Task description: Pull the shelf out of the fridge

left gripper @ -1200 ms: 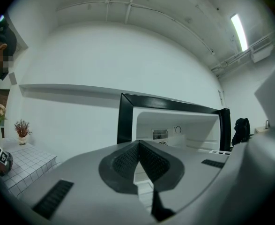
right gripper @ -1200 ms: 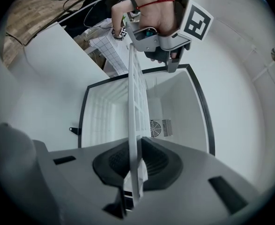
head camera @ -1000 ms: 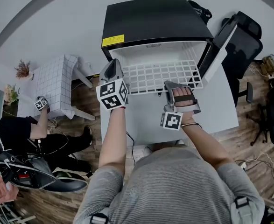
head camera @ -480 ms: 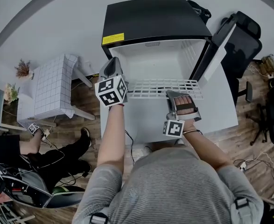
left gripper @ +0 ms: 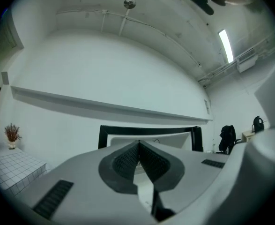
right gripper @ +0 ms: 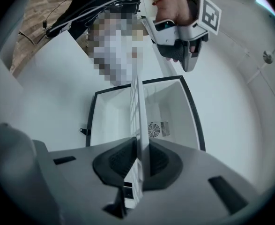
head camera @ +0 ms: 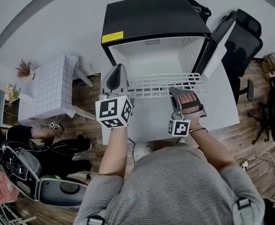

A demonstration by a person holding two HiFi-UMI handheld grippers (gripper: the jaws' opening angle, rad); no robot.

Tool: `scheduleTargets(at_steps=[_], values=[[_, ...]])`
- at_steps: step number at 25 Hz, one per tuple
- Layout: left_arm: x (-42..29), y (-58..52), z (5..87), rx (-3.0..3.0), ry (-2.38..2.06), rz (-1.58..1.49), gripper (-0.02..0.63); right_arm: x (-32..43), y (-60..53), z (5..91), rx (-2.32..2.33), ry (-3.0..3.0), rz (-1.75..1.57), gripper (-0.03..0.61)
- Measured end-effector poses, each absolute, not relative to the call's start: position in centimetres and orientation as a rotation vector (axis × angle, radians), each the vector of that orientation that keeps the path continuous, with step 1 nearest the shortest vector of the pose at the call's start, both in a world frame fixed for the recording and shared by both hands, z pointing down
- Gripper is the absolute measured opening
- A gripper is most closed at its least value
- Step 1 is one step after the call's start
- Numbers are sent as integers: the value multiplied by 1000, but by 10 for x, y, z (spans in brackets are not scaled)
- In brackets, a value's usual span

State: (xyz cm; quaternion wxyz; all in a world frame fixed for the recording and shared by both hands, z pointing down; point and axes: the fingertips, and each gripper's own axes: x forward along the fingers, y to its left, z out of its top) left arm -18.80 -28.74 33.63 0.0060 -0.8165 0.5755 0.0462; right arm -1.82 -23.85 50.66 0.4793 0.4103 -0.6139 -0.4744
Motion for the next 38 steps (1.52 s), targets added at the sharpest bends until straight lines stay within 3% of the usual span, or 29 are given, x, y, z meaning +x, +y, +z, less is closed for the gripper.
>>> scheduleTargets(at_steps=[5, 14, 38], values=[[-161, -229, 358, -2668, 1728, 185, 11, -18, -244, 491, 1025, -1501, -1175, 37], [-101, -166, 469, -2957, 1626, -53, 11, -24, -250, 458, 1015, -1494, -1255, 37], [-105, -202, 475, -2878, 1649, -36, 11, -27, -250, 435, 1059, -1585, -1246, 37]])
